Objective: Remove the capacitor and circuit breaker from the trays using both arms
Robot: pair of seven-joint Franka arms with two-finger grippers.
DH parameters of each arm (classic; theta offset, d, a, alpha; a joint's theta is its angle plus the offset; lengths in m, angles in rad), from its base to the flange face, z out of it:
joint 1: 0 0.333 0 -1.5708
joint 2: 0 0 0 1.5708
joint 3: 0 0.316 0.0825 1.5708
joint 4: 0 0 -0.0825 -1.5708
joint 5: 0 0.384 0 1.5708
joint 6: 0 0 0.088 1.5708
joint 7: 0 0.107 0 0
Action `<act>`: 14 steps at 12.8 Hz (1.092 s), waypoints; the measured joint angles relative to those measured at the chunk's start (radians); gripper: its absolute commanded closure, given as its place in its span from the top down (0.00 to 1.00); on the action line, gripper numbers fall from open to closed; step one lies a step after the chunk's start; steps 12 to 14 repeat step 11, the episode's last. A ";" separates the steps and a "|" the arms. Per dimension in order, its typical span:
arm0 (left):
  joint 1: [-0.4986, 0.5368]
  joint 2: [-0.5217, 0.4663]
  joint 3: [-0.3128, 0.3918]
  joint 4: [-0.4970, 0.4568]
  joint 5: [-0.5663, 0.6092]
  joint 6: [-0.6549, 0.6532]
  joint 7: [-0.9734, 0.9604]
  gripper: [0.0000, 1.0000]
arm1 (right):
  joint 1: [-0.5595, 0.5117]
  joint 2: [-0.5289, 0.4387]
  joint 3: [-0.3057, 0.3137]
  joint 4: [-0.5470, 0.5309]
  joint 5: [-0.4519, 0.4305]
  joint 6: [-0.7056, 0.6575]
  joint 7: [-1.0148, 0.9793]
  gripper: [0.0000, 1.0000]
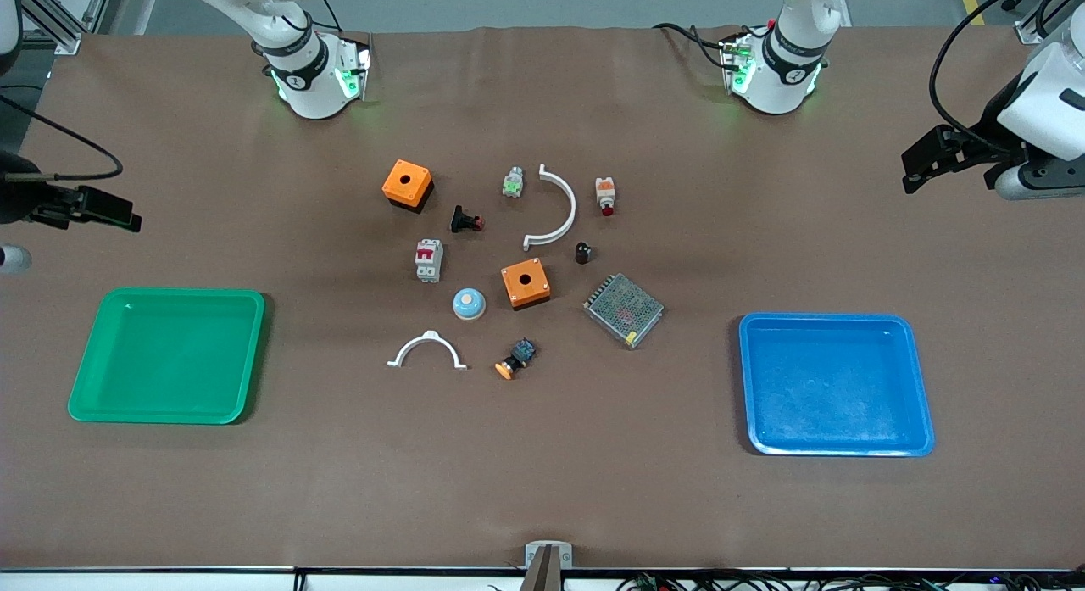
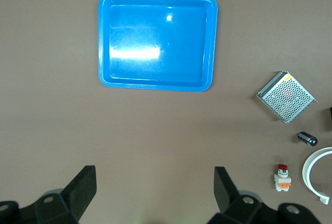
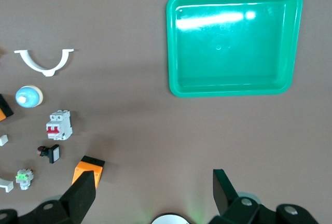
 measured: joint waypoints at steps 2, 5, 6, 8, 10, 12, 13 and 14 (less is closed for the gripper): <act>-0.001 0.001 0.000 -0.003 -0.021 0.000 0.000 1.00 | 0.007 -0.068 0.004 -0.065 0.000 0.028 0.000 1.00; -0.003 0.001 -0.002 -0.009 -0.032 0.000 0.000 1.00 | 0.007 -0.119 0.005 -0.106 0.000 0.042 0.000 1.00; -0.003 0.001 -0.003 -0.009 -0.033 0.001 0.000 1.00 | 0.007 -0.126 0.005 -0.109 0.000 0.043 0.000 1.00; -0.003 0.001 -0.003 -0.009 -0.033 0.004 0.000 1.00 | 0.007 -0.143 0.005 -0.114 0.000 0.044 0.000 1.00; -0.001 0.001 -0.003 -0.008 -0.033 0.006 0.000 1.00 | 0.007 -0.155 0.005 -0.121 0.000 0.054 0.000 1.00; 0.000 0.005 -0.003 -0.003 -0.033 0.009 0.000 1.00 | 0.007 -0.159 0.005 -0.125 0.000 0.063 0.000 1.00; 0.000 0.005 -0.003 -0.003 -0.033 0.009 0.000 1.00 | 0.007 -0.159 0.005 -0.125 0.000 0.063 0.000 1.00; 0.000 0.005 -0.003 -0.003 -0.033 0.009 0.000 1.00 | 0.007 -0.159 0.005 -0.125 0.000 0.063 0.000 1.00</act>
